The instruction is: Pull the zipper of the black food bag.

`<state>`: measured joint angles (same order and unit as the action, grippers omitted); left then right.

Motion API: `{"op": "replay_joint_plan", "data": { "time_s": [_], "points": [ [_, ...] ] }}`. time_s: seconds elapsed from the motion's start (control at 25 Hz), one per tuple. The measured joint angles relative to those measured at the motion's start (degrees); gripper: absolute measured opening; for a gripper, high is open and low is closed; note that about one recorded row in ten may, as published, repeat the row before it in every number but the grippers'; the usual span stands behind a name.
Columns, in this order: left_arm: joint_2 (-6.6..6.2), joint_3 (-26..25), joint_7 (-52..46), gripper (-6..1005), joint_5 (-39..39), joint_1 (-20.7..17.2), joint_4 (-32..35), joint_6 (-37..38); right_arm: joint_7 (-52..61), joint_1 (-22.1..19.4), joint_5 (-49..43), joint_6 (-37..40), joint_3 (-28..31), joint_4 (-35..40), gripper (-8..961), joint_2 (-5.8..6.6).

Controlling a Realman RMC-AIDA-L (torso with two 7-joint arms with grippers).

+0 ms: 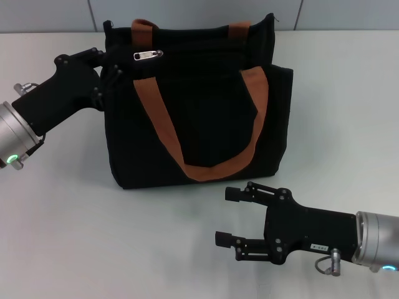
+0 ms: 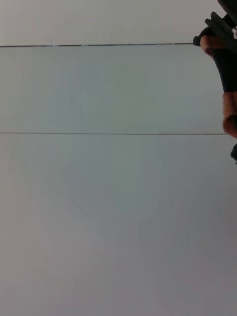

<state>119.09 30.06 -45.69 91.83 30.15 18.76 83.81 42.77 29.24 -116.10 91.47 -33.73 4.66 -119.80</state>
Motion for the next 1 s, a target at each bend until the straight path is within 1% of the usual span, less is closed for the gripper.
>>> {"op": "replay_joint_plan", "data": {
  "time_s": [0.12, 0.24, 0.36, 0.48, 0.56, 0.64, 0.68, 0.72, 0.84, 0.92, 1.0],
  "points": [
    [0.00, 0.00, 0.43, 211, -0.01, 0.00, -0.08, 0.11, -0.01, 0.03, 0.00, -0.09, 0.17, -0.03, 761, 0.00],
    [0.00, -0.01, 0.46, 159, -0.02, 0.24, -0.66, 0.12, -0.03, 0.01, 0.00, -0.12, 0.77, -0.30, 759, 0.00],
    [0.04, -0.05, -0.14, 107, -0.16, 0.66, -1.40, 0.12, -0.02, -0.41, -0.01, 0.65, 2.92, -0.91, 757, 0.01],
    [0.07, -0.06, -1.81, 56, -0.24, 1.63, -2.30, 0.12, 3.25, -1.20, -0.02, 4.04, 6.93, -1.43, 754, 0.33],
    [0.08, -0.08, -3.32, 21, -0.25, 2.68, -3.29, 0.23, 6.82, -1.70, -0.01, 7.77, 9.29, -0.23, 753, 0.41],
    [0.09, -0.11, -5.24, 22, -0.26, 3.66, -3.66, 1.03, 9.22, -1.79, -0.01, 10.66, 11.29, 1.23, 751, 0.44],
    [0.09, -0.11, -7.41, 23, -0.15, 4.81, -3.79, 3.42, 9.90, -1.70, -0.01, 11.60, 12.00, 1.61, 750, 0.47],
    [0.09, -0.11, -7.41, 23, -0.15, 4.81, -3.79, 3.42, 10.13, -1.53, -0.01, 12.06, 12.29, 1.71, 749, 0.47],
    [0.10, 0.08, -8.71, 25, 0.01, 6.34, -4.69, 7.42, 10.24, -0.69, -0.01, 12.46, 12.80, 1.71, 747, 0.38],
    [0.10, 0.02, -9.24, 26, -0.08, 6.87, -5.18, 6.46, 10.24, -0.29, -0.01, 12.08, 12.81, 1.48, 746, 0.29],
    [0.09, -0.05, -10.42, 28, -0.24, 7.11, -5.30, 3.88, 10.24, -0.05, -0.01, 11.88, 12.96, 1.33, 744, 0.24]
  ]
}}
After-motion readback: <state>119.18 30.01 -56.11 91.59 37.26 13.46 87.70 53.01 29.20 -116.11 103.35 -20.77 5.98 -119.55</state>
